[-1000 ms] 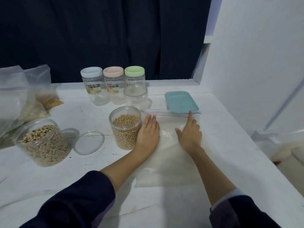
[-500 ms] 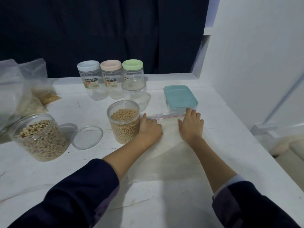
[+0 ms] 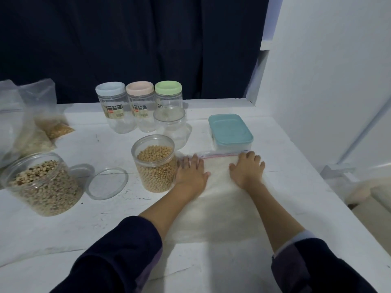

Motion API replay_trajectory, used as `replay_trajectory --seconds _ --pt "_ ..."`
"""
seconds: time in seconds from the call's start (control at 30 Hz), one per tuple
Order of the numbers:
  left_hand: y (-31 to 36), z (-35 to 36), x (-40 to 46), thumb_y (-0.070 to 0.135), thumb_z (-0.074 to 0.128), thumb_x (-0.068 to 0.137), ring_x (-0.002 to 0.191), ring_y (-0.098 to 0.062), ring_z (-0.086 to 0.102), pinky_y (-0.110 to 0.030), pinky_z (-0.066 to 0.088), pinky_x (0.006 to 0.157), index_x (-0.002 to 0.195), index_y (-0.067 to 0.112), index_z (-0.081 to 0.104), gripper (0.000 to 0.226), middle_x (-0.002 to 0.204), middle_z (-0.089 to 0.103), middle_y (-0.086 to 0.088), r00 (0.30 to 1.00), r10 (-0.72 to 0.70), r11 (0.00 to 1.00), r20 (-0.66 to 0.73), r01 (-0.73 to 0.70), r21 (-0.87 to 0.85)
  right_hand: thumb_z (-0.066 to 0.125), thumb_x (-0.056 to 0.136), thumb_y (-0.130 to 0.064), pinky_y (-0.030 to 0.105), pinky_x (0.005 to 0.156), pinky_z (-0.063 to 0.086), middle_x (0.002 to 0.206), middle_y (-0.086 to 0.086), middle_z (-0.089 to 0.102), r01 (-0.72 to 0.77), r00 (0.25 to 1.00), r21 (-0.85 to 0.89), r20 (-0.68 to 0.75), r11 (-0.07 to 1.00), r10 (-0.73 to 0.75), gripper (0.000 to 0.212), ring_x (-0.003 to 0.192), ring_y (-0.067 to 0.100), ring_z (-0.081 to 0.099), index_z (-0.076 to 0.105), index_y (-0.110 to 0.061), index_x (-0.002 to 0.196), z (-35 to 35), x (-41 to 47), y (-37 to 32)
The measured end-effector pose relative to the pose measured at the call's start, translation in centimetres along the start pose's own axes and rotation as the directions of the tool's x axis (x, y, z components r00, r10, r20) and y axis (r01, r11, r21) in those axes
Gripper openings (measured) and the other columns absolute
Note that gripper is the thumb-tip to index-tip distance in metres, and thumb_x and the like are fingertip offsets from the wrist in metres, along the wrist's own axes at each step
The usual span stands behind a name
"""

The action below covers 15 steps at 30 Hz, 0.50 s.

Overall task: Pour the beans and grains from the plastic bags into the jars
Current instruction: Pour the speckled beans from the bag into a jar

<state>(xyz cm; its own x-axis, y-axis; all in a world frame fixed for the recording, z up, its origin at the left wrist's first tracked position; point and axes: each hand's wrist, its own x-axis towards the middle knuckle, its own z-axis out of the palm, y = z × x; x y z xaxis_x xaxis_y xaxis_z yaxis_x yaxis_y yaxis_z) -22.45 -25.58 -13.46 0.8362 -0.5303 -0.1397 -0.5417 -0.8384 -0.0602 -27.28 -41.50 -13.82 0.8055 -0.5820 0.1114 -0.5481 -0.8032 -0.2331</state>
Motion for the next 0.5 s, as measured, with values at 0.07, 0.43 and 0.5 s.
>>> replay_trajectory --seconds 0.07,0.43,0.5 --pt "0.4 -1.0 0.8 0.038 0.021 0.103 0.145 -0.039 0.004 -0.056 0.000 0.115 0.151 0.006 0.009 0.059 0.159 0.004 -0.015 0.999 -0.030 0.997 0.045 0.027 0.075 0.055 0.086 -0.015 0.041 0.095 0.032 0.125 0.019 0.048 0.003 0.977 0.083 -0.212 0.997 0.015 0.037 0.116 0.037 0.042 0.050 -0.002 0.120 -1.2 0.6 -0.6" --pt "4.5 -0.7 2.0 0.050 0.017 0.100 0.143 -0.043 -0.006 -0.066 0.005 0.110 0.152 0.019 0.007 0.061 0.158 -0.006 -0.020 0.996 -0.055 0.992 0.069 0.062 -0.107 0.041 0.101 -0.017 0.054 0.115 0.004 0.154 0.004 0.032 0.337 0.939 -0.073 -0.052 0.939 -0.341 0.046 0.143 0.023 0.024 0.036 -0.023 0.147 -2.8 6.0 -0.8" --pt "4.7 0.1 2.1 0.054 0.013 0.099 0.143 -0.042 -0.013 -0.065 -0.001 0.110 0.152 0.020 0.000 0.064 0.158 -0.013 -0.018 0.997 -0.062 0.990 0.042 0.067 -0.123 0.039 0.103 -0.015 0.055 0.115 0.004 0.153 0.005 0.035 0.343 0.932 -0.053 -0.106 0.938 -0.347 0.044 0.143 0.023 0.025 0.038 -0.023 0.146 -3.5 6.7 -1.0"
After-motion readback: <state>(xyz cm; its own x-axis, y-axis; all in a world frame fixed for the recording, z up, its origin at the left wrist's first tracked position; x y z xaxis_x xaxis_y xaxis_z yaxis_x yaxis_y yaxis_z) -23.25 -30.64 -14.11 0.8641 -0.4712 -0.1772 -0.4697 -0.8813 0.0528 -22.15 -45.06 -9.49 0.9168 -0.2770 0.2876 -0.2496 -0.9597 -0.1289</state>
